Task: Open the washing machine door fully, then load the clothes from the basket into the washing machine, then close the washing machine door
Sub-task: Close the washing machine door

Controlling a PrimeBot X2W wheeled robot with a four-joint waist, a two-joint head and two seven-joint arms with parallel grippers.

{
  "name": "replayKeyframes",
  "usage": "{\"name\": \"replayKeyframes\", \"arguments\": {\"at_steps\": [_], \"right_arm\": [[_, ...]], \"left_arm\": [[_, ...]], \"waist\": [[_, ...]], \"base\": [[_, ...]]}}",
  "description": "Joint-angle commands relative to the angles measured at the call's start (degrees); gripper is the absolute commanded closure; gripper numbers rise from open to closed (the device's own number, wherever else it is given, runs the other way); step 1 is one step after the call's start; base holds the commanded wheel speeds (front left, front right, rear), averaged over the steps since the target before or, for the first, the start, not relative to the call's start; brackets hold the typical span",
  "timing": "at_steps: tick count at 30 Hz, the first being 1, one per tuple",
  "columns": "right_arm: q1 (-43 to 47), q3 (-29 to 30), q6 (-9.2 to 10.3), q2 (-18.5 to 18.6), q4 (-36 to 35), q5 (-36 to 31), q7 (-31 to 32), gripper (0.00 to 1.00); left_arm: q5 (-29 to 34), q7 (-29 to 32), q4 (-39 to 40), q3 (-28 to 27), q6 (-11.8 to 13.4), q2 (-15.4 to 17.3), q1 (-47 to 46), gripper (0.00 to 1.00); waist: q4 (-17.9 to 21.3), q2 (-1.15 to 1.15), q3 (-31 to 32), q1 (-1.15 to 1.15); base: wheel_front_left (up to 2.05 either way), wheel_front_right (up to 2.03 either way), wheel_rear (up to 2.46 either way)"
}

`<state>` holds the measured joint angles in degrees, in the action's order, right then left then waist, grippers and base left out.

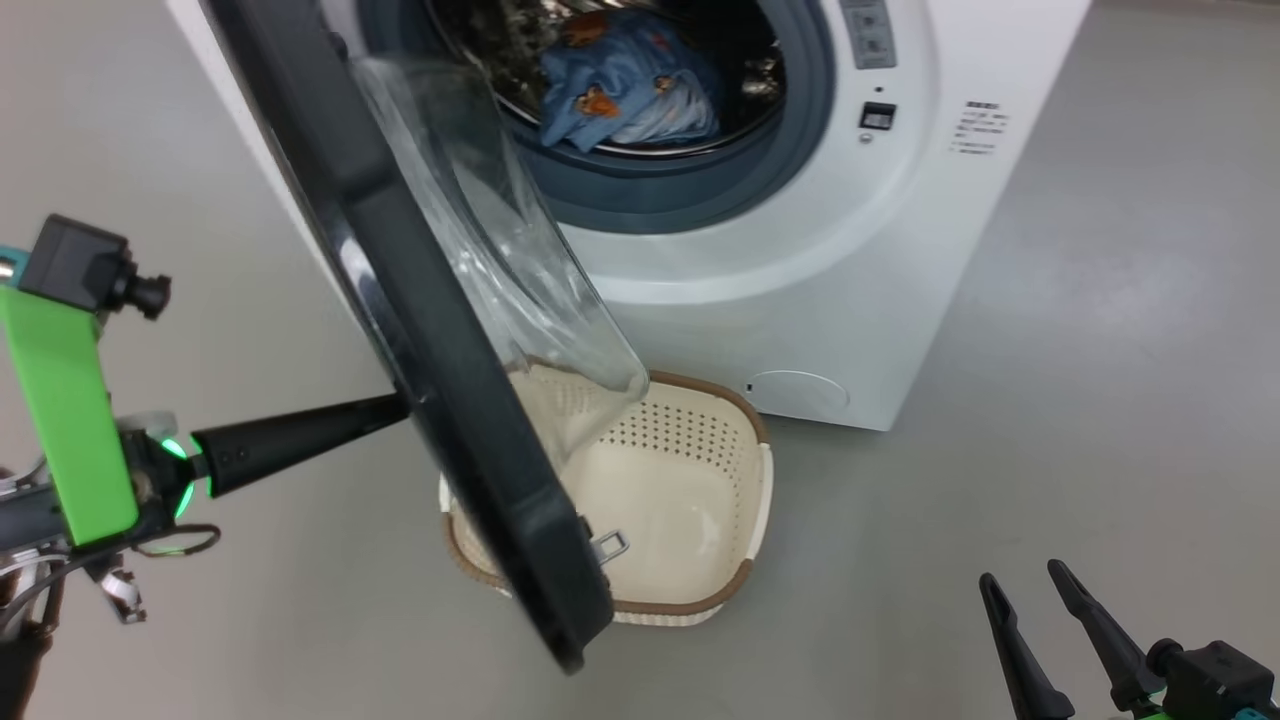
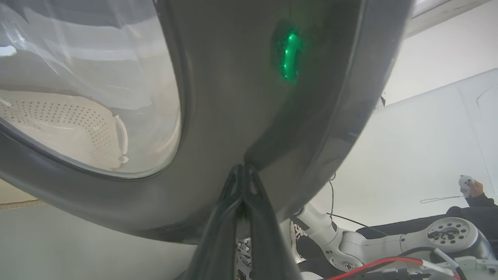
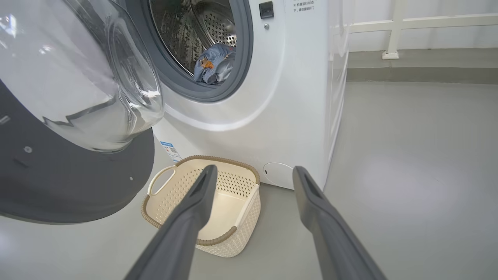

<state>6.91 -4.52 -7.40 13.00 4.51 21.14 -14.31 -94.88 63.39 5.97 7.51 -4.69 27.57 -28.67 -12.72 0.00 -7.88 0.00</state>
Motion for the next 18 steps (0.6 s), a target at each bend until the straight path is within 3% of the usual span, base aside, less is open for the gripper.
{"name": "replayKeyframes", "arguments": {"at_steps": [1, 12, 18], "right_arm": [[-1.7, -1.0, -0.09, 0.7, -1.4, -0.6, -0.7, 0.00], [-2.4, -0.6, -0.09, -0.1, -1.7, -0.8, -0.7, 0.00], [-2.4, -0.4, -0.09, -0.3, -1.7, -0.7, -0.7, 0.00]], "left_arm": [[0.1, -0.5, 2.0, -2.2, 0.2, 1.6, -3.6, 1.00], [1.5, -2.1, 0.1, -1.0, 0.4, -1.2, -7.5, 1.00], [2.0, -3.3, -1.4, -0.7, 0.1, -2.6, -9.0, 1.00]], "waist": [[1.9, 0.00, -0.1, 0.00], [8.0, 0.00, -1.2, 0.00], [9.2, 0.00, -1.5, 0.00]], "base": [[0.00, 0.00, 0.00], [0.00, 0.00, 0.00], [0.00, 0.00, 0.00]]}}
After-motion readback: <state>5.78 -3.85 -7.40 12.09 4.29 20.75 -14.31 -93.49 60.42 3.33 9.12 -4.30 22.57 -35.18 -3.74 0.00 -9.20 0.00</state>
